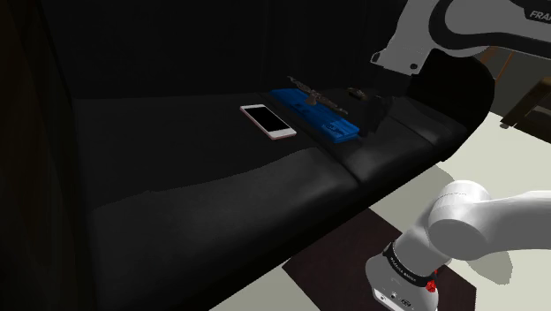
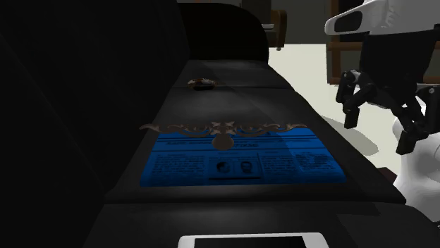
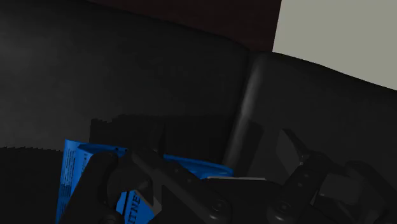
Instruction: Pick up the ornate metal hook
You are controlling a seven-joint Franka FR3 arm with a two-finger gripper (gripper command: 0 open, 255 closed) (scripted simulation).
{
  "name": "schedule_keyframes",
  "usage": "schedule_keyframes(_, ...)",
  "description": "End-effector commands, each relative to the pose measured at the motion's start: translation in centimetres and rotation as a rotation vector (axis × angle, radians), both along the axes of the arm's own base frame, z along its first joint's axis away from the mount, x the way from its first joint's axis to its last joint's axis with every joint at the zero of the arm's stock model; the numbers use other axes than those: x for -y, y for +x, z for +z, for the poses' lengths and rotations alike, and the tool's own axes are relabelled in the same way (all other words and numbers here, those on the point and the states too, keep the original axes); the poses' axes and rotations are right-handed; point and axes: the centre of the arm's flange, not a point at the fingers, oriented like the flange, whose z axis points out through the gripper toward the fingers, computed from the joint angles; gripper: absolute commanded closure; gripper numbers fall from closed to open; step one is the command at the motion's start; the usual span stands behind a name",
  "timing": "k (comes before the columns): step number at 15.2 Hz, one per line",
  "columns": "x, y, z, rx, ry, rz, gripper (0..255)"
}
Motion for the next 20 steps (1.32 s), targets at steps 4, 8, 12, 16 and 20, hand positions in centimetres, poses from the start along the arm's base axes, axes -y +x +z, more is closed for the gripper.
schedule_keyframes(4, 0.5, 3.7, 0.4, 0.009, -0.026, -0.034, 0)
schedule_keyframes(8, 1.4, 8.5, 0.9, 0.020, -0.061, -0.078, 0)
schedule_keyframes(12, 2.5, 13.3, 1.6, 0.031, -0.096, -0.123, 0)
schedule_keyframes(16, 3.8, 18.0, 2.3, 0.043, -0.131, -0.168, 0)
schedule_keyframes(20, 5.2, 22.6, 3.2, 0.054, -0.166, -0.212, 0)
